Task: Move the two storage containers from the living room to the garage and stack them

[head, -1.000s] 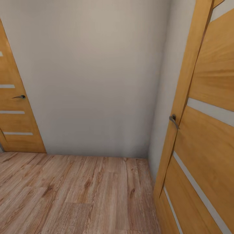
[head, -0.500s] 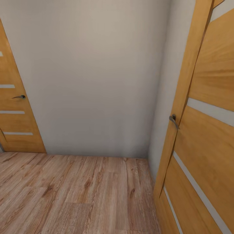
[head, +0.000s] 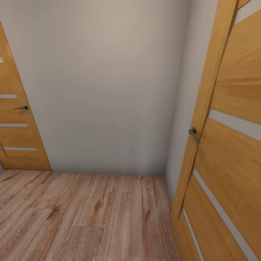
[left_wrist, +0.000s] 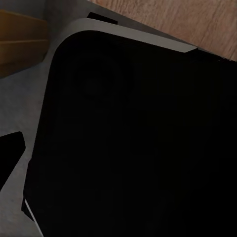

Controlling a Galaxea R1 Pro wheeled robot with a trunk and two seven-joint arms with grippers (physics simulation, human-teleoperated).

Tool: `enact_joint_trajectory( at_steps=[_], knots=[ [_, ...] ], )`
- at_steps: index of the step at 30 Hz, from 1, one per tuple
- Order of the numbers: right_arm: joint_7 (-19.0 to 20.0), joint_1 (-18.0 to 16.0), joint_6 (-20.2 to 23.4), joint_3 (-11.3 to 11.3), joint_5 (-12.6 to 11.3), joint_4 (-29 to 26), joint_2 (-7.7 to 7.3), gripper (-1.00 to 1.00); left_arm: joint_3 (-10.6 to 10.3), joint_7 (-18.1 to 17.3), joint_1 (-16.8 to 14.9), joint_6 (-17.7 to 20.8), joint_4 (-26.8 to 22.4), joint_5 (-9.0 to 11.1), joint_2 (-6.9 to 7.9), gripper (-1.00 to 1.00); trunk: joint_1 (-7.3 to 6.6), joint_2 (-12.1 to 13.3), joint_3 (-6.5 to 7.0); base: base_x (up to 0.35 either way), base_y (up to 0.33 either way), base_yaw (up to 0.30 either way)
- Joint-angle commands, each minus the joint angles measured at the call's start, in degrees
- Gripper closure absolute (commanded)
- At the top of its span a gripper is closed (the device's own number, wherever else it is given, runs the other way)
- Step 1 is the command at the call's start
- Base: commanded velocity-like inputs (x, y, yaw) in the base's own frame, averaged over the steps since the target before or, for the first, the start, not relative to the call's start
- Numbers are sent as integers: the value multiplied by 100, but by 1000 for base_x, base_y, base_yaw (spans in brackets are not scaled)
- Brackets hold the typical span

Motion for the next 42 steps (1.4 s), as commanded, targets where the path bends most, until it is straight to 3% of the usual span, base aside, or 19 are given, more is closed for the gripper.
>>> enact_joint_trajectory(
  at_steps=[1,42],
  knots=[
    [-22,-4,-16,8,64,7,-2,-100,5,-1,0,-3,-5,29,-1,-100,0,-3,-5,0,0,0],
    [-22,-4,-16,17,76,7,1,-100,5,-1,0,-3,-5,20,5,-100,0,-3,-5,0,0,0]
  ],
)
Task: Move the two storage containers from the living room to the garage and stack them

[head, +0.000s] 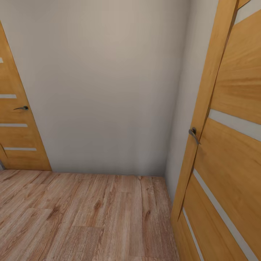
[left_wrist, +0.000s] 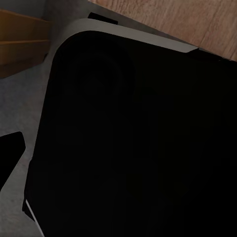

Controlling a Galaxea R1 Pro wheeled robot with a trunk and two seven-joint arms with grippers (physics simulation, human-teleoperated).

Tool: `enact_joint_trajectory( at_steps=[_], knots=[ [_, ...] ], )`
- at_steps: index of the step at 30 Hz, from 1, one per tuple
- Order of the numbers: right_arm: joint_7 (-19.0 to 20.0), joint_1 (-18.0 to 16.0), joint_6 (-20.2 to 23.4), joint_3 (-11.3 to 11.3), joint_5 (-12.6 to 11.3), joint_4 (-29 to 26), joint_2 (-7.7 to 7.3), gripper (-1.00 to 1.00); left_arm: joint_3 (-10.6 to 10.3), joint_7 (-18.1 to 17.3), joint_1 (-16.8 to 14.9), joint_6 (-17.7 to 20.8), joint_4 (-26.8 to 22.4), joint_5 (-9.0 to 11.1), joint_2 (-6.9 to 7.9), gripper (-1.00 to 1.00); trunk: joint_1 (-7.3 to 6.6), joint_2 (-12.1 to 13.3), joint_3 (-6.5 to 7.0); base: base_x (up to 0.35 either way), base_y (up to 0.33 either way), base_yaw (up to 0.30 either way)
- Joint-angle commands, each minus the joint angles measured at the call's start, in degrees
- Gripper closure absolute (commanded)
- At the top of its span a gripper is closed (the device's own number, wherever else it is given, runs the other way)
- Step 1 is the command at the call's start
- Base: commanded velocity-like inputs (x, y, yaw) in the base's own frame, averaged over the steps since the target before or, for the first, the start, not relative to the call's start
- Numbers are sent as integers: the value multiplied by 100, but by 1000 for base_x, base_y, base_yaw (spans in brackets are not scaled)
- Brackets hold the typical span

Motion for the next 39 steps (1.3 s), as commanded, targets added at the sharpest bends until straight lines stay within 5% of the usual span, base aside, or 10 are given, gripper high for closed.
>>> enact_joint_trajectory(
  at_steps=[1,21,39],
  knots=[
    [-22,-4,-16,-3,58,7,2,-100,5,-1,0,-3,-5,28,-1,-100,0,-3,-5,0,0,0],
    [-31,-4,-18,-1,34,7,-1,-100,-1,-1,0,-3,7,16,-5,-100,0,-3,-5,6,0,0],
    [-31,-4,-16,-29,18,7,6,-100,5,-1,0,1,13,40,0,-100,0,-3,-5,297,0,7]
  ],
)
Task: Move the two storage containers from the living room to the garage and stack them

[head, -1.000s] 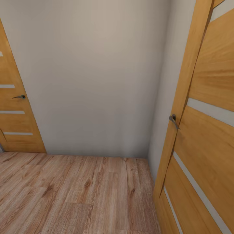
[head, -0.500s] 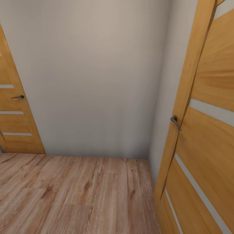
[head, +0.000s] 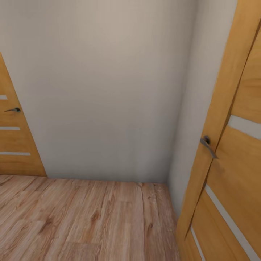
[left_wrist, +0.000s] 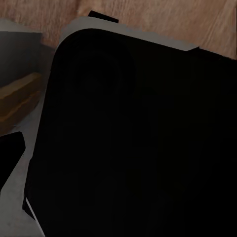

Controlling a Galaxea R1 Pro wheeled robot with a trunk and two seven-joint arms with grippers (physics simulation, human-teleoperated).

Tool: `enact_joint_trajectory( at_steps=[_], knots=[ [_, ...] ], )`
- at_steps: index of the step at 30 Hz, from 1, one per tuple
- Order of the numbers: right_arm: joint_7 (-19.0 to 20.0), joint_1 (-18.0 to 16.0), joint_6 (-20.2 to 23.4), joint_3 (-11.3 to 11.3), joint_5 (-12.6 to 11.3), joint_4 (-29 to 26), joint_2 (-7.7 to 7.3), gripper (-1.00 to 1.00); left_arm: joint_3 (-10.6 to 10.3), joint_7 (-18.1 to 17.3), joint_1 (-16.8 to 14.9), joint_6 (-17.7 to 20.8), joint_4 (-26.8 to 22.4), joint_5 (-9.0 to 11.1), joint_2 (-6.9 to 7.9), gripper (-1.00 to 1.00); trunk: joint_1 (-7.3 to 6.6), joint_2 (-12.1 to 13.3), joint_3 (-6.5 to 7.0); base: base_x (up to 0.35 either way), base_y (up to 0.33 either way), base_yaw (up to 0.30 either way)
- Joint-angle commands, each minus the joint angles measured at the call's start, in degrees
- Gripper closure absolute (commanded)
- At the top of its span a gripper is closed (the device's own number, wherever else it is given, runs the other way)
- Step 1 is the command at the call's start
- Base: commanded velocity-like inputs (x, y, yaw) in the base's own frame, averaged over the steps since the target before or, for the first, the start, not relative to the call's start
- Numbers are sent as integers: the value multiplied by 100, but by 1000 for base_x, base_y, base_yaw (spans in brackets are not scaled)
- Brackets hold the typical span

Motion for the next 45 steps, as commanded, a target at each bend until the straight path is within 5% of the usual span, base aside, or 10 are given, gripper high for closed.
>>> enact_joint_trajectory(
  at_steps=[1,13,41,45],
  knots=[
    [-23,-4,-17,2,61,7,0,-100,5,-1,0,-3,-5,30,-1,-100,3,-2,-5,321,0,63],
    [-28,-4,-18,2,51,7,0,-100,-3,-1,0,1,-5,42,-1,-100,3,-2,-5,321,0,75],
    [-44,-4,-15,-8,26,7,8,-100,0,-1,0,0,-5,42,0,-100,3,-2,-5,321,0,265],
    [-55,-3,2,-209,-36,20,8,-100,4,-1,0,-2,-6,42,-1,-100,3,-2,-5,321,0,292]
  ],
)
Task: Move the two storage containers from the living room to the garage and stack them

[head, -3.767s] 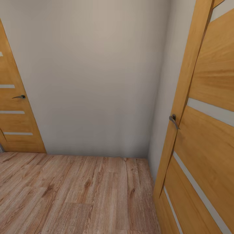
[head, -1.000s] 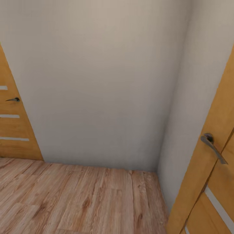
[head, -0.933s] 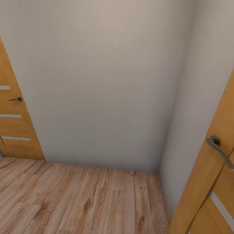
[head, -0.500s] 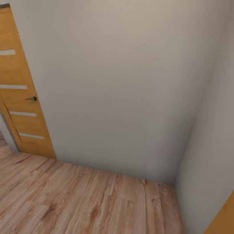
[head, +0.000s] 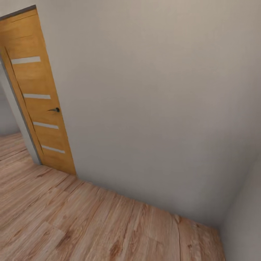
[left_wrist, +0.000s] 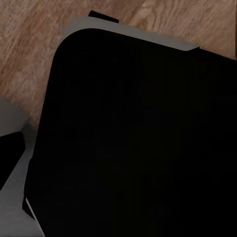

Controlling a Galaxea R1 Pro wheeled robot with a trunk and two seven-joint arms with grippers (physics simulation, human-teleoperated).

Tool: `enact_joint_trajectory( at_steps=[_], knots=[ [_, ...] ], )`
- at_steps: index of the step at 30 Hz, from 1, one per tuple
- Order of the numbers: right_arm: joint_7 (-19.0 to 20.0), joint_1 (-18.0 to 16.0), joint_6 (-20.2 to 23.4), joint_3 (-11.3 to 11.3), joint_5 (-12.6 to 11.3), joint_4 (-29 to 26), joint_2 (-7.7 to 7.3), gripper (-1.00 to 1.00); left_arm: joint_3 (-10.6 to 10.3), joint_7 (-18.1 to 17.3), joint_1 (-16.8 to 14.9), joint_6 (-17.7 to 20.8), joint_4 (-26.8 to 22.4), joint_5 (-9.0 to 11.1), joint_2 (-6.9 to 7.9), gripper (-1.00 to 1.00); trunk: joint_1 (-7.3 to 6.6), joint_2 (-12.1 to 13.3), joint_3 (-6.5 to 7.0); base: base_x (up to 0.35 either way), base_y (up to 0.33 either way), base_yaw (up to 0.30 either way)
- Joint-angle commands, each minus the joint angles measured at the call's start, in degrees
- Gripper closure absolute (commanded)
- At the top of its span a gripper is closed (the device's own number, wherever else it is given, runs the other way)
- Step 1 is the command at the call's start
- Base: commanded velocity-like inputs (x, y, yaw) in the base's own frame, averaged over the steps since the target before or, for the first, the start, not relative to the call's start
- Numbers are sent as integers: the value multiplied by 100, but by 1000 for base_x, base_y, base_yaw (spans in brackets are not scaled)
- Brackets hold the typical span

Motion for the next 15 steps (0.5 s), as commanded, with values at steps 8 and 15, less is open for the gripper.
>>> enact_joint_trajectory(
  at_steps=[8,15],
  knots=[
    [-51,-5,-26,-985,-410,4,-15,-100,5,-1,0,-2,-4,29,-1,-100,3,-2,-5,321,0,299],
    [-52,-5,-22,-1022,-414,4,-32,-100,5,-1,0,-5,-4,29,0,-100,3,-2,-5,321,0,300]
  ],
)
